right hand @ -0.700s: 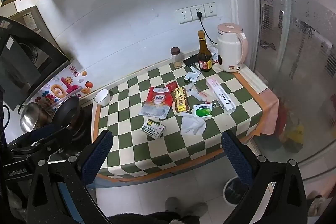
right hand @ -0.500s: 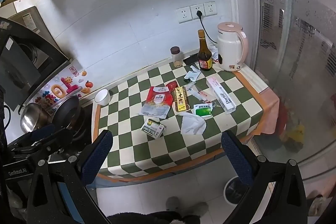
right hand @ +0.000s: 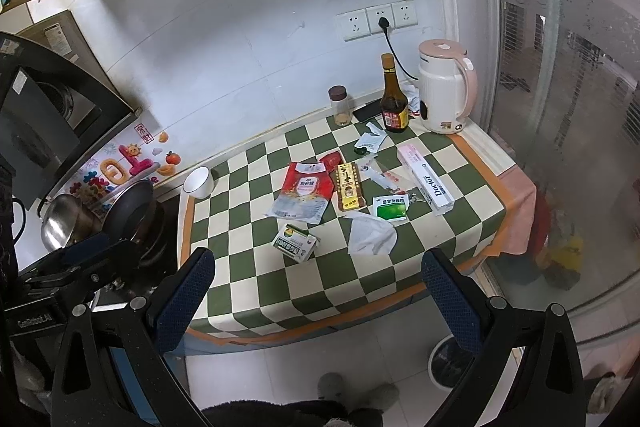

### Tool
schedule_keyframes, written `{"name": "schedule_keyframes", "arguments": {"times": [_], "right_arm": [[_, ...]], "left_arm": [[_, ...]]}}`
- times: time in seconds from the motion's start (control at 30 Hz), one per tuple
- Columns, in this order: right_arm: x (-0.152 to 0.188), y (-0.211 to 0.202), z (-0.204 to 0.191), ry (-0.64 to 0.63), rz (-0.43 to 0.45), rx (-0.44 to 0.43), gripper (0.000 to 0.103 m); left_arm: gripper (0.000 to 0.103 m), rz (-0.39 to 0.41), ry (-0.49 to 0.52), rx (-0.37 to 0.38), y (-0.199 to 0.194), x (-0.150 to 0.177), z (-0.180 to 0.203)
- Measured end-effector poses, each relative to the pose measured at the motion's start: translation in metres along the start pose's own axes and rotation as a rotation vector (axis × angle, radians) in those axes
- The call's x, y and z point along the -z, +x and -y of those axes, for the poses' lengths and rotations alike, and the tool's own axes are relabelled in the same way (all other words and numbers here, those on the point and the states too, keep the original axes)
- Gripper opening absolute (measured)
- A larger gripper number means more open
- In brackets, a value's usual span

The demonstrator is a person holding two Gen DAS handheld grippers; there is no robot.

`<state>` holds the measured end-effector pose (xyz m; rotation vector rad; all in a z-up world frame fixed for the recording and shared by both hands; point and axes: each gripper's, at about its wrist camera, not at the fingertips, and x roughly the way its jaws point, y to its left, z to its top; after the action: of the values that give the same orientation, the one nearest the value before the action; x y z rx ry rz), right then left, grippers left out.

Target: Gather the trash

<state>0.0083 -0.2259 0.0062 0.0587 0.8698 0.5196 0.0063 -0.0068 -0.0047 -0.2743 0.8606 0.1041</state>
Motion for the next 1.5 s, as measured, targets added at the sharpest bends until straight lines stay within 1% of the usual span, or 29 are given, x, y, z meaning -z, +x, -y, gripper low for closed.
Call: {"name": "schedule_keyframes", "arguments": {"times": [0.3,0.37,0.5,0.97,1.5], "right_arm": [[-0.003,-0.003,-0.004,0.000,-0.003,-0.008,0.103],[-0.005,-0.005,-0.005,0.000,-0.004,-0.011,0.103],[-0.006,-0.006,-0.008,0.001,-0.006,-0.017,0.103],[-0.006,-0.002,-0.012,-0.011,-0.011,-0.047,0.103],[-0.007,-0.003,-0.012,-0.008,-0.010,-0.053,0.103]], "left_arm": [[0.103,0.000,-0.004,0.009,0.004,0.001,0.004],[0.103,0.000,-0.020,0.029,0.003,-0.001,-0.001],[0.103,0.002,-0.030,0.043,0.002,0.000,-0.003],[0.103,0.004,-0.032,0.044,-0.001,0.000,-0.006],[0.103,0.004,-0.032,0.048,-0.002,0.000,-0.010]]}}
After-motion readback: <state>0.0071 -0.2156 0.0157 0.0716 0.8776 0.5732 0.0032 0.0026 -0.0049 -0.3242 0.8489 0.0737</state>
